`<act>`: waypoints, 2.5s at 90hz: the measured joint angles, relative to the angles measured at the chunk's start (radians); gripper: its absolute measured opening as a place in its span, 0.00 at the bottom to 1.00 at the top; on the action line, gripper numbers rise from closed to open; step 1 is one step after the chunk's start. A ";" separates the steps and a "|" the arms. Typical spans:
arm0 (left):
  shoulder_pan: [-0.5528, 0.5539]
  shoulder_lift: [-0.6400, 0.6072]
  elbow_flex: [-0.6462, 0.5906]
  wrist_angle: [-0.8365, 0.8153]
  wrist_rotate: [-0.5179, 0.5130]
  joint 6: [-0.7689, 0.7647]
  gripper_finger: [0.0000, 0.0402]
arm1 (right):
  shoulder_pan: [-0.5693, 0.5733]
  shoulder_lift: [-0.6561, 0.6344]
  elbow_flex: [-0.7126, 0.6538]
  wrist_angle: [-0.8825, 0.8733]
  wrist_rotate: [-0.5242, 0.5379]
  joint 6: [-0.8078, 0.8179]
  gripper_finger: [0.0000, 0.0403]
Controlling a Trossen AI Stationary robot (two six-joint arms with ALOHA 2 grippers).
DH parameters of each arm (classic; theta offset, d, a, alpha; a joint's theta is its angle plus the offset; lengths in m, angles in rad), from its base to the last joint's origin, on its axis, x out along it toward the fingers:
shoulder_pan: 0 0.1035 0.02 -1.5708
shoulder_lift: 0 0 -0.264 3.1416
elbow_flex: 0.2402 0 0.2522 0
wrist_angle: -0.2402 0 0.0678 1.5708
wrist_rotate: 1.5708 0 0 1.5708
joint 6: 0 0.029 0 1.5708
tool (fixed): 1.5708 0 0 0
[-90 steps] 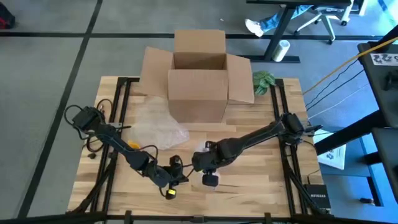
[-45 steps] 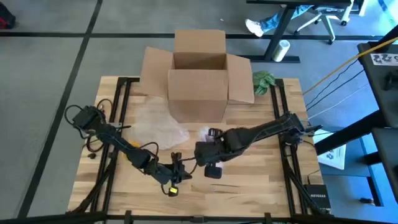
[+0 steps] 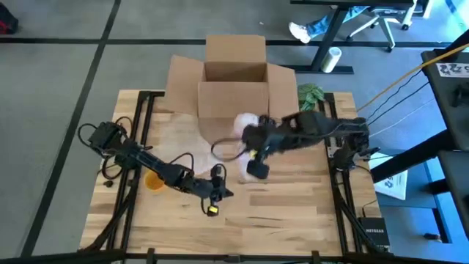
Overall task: Wrap mug
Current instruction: Put the wrapped red mug into the box
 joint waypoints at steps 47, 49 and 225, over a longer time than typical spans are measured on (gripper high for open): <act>0.106 0.000 -0.191 0.344 0.152 -0.061 0.00 | -0.313 -0.062 0.021 0.493 0.000 -0.251 0.00; 0.106 0.000 -0.193 0.345 0.152 -0.060 0.00 | -0.331 -0.058 0.021 0.501 0.004 -0.251 0.00; 0.122 0.000 -0.298 0.450 0.197 -0.070 0.00 | -0.608 0.432 0.021 0.204 -0.552 -0.206 0.42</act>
